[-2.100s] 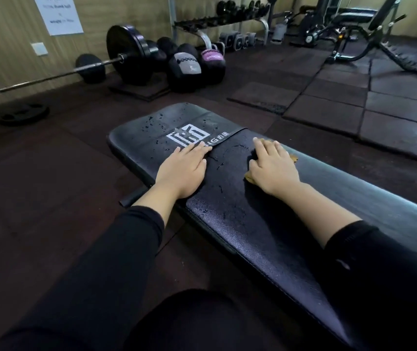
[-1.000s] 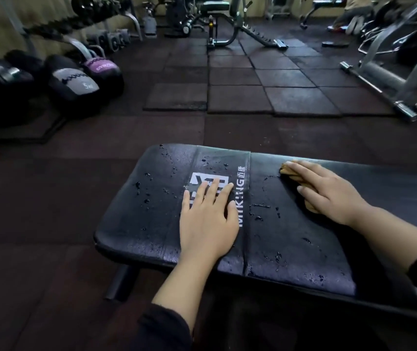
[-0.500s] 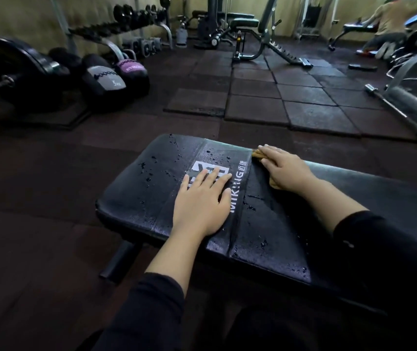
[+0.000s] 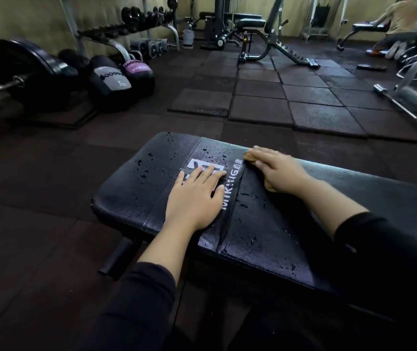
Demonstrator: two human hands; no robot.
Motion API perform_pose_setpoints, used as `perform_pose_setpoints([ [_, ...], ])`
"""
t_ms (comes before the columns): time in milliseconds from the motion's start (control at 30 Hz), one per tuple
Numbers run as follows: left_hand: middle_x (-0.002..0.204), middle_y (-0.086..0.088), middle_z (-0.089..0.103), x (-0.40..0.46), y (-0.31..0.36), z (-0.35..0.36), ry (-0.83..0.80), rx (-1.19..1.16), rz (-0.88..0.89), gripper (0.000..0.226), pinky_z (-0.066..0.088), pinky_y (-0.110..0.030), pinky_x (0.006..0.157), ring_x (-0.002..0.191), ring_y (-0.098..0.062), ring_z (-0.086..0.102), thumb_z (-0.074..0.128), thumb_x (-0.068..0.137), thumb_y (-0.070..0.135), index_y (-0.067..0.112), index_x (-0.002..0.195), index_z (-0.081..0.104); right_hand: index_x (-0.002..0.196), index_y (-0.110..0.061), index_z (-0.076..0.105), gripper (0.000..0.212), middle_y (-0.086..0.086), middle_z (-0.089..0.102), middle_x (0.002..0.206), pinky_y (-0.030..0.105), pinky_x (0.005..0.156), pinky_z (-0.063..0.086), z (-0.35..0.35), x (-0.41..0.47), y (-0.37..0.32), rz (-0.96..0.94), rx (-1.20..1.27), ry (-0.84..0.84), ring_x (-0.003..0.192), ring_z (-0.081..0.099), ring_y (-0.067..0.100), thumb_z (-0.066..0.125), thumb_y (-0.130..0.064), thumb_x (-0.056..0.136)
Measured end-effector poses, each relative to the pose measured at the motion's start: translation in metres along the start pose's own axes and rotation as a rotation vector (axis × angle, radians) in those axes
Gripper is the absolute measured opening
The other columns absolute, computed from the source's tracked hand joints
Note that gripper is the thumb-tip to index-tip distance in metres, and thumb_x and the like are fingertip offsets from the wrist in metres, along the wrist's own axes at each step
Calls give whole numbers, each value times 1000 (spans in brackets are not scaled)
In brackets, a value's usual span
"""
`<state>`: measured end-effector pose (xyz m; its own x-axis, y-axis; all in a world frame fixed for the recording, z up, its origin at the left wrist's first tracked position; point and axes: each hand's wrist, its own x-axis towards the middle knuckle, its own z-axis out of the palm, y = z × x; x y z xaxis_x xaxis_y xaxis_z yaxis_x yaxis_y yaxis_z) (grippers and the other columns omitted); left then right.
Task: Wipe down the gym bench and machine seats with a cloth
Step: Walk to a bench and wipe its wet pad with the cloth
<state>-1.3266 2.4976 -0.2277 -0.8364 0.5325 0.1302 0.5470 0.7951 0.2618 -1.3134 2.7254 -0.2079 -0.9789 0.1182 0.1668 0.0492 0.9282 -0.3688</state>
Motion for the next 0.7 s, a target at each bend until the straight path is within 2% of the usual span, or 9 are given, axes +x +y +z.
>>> perform_pose_setpoints([
  [67,160,17,12,0,0,0,-3,0,4,45,-1,-40,121,148,-6,6,21,102,44,44,148,24,140,-34,40,42,-14,32,150,36,115,23,4,-22,-11,-78,0,-26,140,27,10,42,-26,99],
  [167,160,17,12,-1,0,-1,-6,-6,6,46,-1,-40,121,148,-6,6,21,102,44,44,148,24,140,-34,41,44,-17,35,148,24,115,20,-11,-67,0,-271,42,-90,137,27,0,45,-23,98],
  [233,160,17,12,-1,1,-1,-10,-10,4,46,-1,-40,121,148,-6,6,21,102,44,44,148,23,138,-34,43,43,-14,40,145,21,116,19,-25,-76,19,-331,66,-117,136,32,0,48,-22,97],
  [333,160,17,13,-2,1,-2,-10,-16,3,46,0,-40,121,148,-6,7,21,102,44,44,148,25,137,-37,40,44,-9,40,147,23,115,20,-26,-58,29,-203,48,-53,137,34,9,48,-20,97],
  [433,160,16,15,-1,3,-4,-8,-25,2,45,1,-39,121,148,-6,8,24,102,43,44,147,27,141,-35,38,42,-12,31,151,27,111,22,-12,-43,-3,-31,-34,-13,140,27,11,42,-27,99],
  [567,160,16,17,-1,3,-5,-3,-26,10,45,2,-40,121,147,-7,10,25,103,43,43,147,28,142,-36,35,44,-16,28,152,26,109,24,4,-76,-42,-138,-5,-22,140,23,7,40,-28,100],
  [700,157,14,27,-3,3,-7,15,-91,29,42,4,-39,121,147,-8,16,32,102,40,38,143,39,140,-37,38,43,-21,31,148,3,105,12,-6,-118,-33,-262,52,-53,136,24,-6,43,-27,99],
])
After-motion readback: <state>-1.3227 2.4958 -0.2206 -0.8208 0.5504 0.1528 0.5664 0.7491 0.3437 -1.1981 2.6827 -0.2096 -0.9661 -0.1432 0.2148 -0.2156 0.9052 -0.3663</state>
